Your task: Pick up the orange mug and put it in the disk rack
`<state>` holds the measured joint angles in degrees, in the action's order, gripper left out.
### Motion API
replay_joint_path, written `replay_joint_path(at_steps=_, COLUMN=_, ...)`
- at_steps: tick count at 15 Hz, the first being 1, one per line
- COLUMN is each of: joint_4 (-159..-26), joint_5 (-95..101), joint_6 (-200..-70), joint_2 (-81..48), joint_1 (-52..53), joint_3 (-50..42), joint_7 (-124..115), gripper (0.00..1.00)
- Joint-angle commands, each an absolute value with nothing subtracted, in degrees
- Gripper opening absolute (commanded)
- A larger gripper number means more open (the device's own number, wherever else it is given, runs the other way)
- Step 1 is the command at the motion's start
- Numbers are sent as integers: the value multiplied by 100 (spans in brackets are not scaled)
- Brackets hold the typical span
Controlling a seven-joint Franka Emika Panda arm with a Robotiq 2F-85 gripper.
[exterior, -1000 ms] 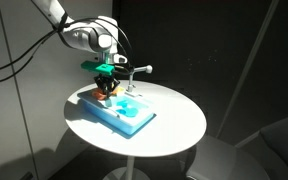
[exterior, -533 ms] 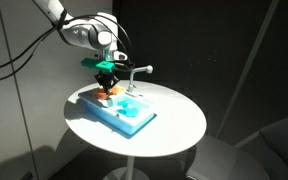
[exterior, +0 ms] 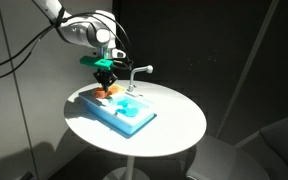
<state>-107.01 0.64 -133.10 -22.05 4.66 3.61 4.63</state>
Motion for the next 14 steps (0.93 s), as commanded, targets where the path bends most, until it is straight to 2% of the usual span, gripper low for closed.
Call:
replay_joint_path(at_steps=1, joint_4=-10569, joint_5=98, joint_6=-13142, joint_2=-2083, joint_1=475, joint_3=417, joint_7=475, gripper=1)
replay_joint_path(at_steps=14, joint_4=-9697, joint_5=124, joint_6=-12658, joint_2=-2285, joint_1=413, joint_3=356, joint_7=492, gripper=1)
